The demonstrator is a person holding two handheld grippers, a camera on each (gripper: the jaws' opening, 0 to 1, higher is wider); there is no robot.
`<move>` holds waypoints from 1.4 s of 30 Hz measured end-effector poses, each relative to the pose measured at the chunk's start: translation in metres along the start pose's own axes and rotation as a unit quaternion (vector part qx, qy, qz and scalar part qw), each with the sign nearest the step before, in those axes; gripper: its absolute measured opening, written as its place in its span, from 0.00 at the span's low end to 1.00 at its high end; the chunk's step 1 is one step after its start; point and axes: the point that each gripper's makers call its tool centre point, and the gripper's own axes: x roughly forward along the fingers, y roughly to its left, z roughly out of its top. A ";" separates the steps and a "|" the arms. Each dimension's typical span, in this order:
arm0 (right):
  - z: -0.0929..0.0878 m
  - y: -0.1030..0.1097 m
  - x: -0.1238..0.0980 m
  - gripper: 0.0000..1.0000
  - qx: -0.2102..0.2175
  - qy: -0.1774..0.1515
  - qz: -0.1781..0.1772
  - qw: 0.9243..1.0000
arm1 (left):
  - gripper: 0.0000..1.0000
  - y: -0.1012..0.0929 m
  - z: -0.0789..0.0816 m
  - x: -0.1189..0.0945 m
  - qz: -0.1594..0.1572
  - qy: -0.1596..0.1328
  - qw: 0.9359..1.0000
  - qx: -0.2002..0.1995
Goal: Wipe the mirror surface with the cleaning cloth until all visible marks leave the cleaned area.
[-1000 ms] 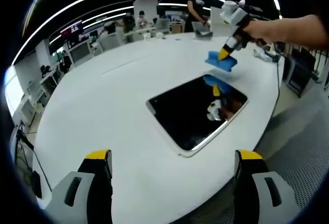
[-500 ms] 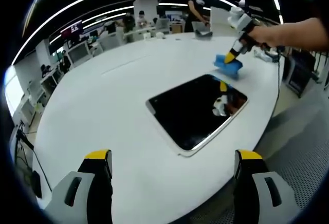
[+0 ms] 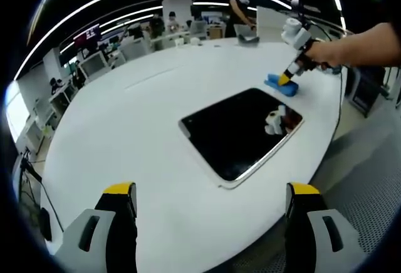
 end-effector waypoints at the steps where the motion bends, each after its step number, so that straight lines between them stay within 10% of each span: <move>1: 0.000 0.000 0.000 0.06 -0.001 0.000 -0.001 1.000 | 0.99 0.002 -0.001 0.000 0.004 0.000 1.000 -0.002; 10: 0.002 0.018 -0.006 0.39 -0.026 -0.032 0.028 0.999 | 1.00 0.010 0.000 -0.002 0.015 -0.008 1.000 0.000; 25: 0.039 0.036 -0.082 0.86 -0.075 -0.209 0.054 0.973 | 1.00 -0.002 0.015 -0.008 -0.012 -0.045 0.999 -0.022; 42: -0.051 0.052 -0.113 1.00 -0.059 -0.242 0.040 0.968 | 1.00 -0.007 0.022 -0.013 -0.023 -0.064 0.997 -0.036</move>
